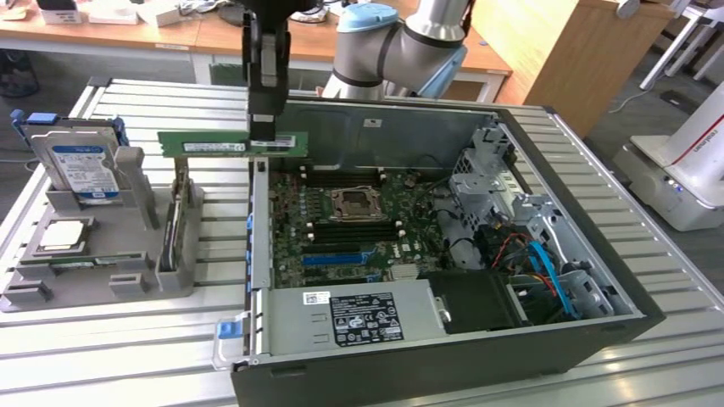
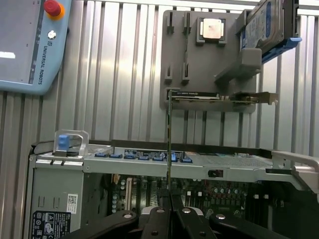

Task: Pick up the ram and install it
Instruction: 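Pick up the ram and move it above insertion slot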

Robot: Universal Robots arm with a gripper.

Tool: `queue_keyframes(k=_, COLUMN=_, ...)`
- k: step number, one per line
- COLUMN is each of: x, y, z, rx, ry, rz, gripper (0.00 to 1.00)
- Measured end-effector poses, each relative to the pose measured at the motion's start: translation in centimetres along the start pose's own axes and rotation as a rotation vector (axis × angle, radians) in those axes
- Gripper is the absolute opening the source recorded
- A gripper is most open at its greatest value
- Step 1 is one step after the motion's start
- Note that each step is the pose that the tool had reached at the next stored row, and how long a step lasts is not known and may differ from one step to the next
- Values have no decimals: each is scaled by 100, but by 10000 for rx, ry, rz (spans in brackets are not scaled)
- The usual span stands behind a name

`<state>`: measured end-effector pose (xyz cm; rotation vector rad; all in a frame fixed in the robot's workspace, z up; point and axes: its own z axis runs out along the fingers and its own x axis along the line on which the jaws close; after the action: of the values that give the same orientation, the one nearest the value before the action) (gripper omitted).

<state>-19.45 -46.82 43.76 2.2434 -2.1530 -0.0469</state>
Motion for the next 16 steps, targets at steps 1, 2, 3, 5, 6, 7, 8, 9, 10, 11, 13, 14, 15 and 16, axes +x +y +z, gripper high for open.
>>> queue_keyframes(k=1, x=1, y=-21, z=-1, rx=1, ry=0, rz=-1, gripper=12)
queue_keyframes(k=2, x=3, y=-43, z=-2, rx=0, ry=0, rz=-1, gripper=12)
queue_keyframes(k=3, x=4, y=-63, z=-3, rx=0, ry=1, rz=-2, gripper=12)
queue_keyframes(k=5, x=4, y=-93, z=-4, rx=0, ry=0, rz=0, gripper=12)
queue_keyframes(k=6, x=5, y=-108, z=-5, rx=0, ry=0, rz=-1, gripper=12)
queue_keyframes(k=7, x=5, y=-124, z=-6, rx=0, ry=0, rz=0, gripper=12)
queue_keyframes(k=8, x=6, y=-142, z=-6, rx=0, ry=0, rz=0, gripper=12)
queue_keyframes(k=9, x=8, y=-163, z=-7, rx=0, ry=0, rz=0, gripper=12)
queue_keyframes(k=10, x=10, y=-190, z=-9, rx=0, ry=0, rz=0, gripper=12)
queue_keyframes(k=11, x=13, y=-218, z=-10, rx=0, ry=0, rz=0, gripper=12)
queue_keyframes(k=13, x=20, y=-276, z=-12, rx=0, ry=0, rz=-1, gripper=12)
queue_keyframes(k=14, x=23, y=-307, z=-14, rx=0, ry=0, rz=0, gripper=12)
queue_keyframes(k=15, x=27, y=-337, z=-15, rx=0, ry=0, rz=0, gripper=12)
queue_keyframes(k=16, x=30, y=-367, z=-16, rx=0, ry=0, rz=0, gripper=12)
